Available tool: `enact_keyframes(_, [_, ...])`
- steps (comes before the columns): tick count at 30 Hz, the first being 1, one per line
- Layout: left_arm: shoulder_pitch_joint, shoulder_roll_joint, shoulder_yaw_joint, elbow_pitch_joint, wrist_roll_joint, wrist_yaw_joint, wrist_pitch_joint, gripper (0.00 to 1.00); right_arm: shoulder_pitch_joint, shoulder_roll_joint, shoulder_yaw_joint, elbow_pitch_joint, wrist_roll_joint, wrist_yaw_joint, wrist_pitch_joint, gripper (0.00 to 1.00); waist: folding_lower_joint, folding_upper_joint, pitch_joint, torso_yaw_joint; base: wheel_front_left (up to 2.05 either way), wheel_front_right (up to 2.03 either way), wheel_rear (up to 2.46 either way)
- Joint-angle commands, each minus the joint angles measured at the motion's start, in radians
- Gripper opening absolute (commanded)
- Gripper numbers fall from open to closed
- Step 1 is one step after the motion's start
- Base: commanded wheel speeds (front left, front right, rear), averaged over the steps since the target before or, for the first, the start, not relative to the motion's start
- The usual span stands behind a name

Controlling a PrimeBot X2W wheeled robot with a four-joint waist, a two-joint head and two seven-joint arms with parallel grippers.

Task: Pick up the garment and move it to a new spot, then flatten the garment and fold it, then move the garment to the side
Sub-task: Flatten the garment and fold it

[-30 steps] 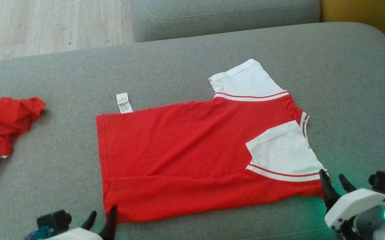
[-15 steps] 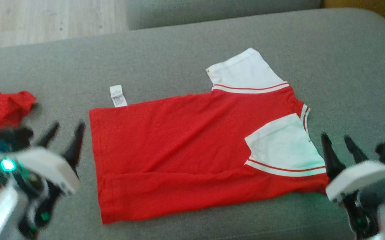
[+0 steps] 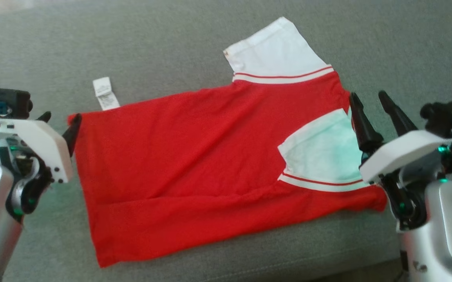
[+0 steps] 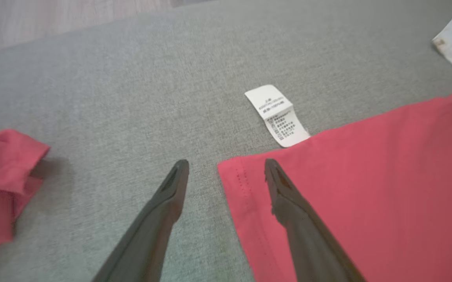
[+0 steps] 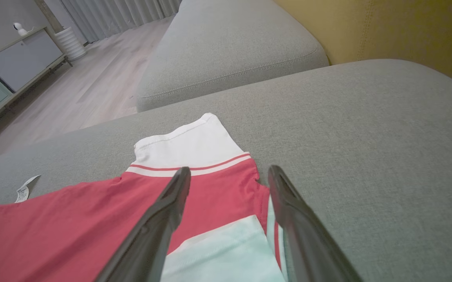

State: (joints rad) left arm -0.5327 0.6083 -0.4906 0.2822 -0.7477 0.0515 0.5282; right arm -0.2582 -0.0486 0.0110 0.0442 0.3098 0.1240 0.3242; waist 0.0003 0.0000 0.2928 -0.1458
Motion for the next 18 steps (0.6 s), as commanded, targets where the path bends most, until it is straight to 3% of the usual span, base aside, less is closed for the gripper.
enact_keyframes(1, [-0.06,0.039,0.042,-0.008,0.008,-0.005,0.005,1.0,-0.039,-0.015,0.028,-0.03,0.008,0.007,-0.016,1.0,-0.0003,0.0,0.025,-0.02,0.0,0.0,0.0])
enact_keyframes(9, [-0.063,0.038,0.025,0.032,-0.009,-0.035,0.027,1.0,-0.085,-0.033,0.042,-0.007,0.021,0.007,-0.032,1.0,-0.0003,0.0,0.048,-0.028,0.0,0.0,0.0])
enact_keyframes(10, [-0.064,0.037,0.024,0.034,-0.009,-0.036,0.027,0.93,-0.091,-0.035,0.042,-0.004,0.021,0.007,-0.033,1.0,-0.0003,0.0,0.05,-0.028,0.0,0.0,0.0])
enact_keyframes(11, [-0.066,0.036,0.022,0.037,-0.008,-0.037,0.026,0.78,-0.097,-0.036,0.044,-0.003,0.022,0.007,-0.034,1.0,-0.0003,0.0,0.052,-0.028,0.0,0.0,0.0])
enact_keyframes(12, [-0.069,0.034,0.019,0.038,-0.006,-0.039,0.026,0.55,-0.104,-0.038,0.046,0.0,0.022,0.007,-0.035,1.0,-0.0003,0.0,0.054,-0.027,0.0,0.0,0.0])
enact_keyframes(13, [-0.071,0.032,0.016,0.04,-0.005,-0.04,0.024,0.38,-0.111,-0.039,0.05,0.002,0.021,0.007,-0.036,1.0,-0.0003,0.0,0.056,-0.026,0.0,0.0,0.0])
enact_keyframes(16, [-0.082,0.021,0.012,0.041,0.0,-0.046,0.007,0.0,-0.14,-0.048,0.07,0.015,0.016,0.007,-0.032,1.0,-0.0003,0.0,0.063,-0.023,0.0,0.0,0.0])
enact_keyframes(18, [-0.091,0.012,0.01,0.042,0.005,-0.05,-0.012,0.0,-0.172,-0.056,0.086,0.032,0.013,0.007,-0.027,1.0,-0.0003,0.0,0.067,-0.017,0.0,0.0,0.0])
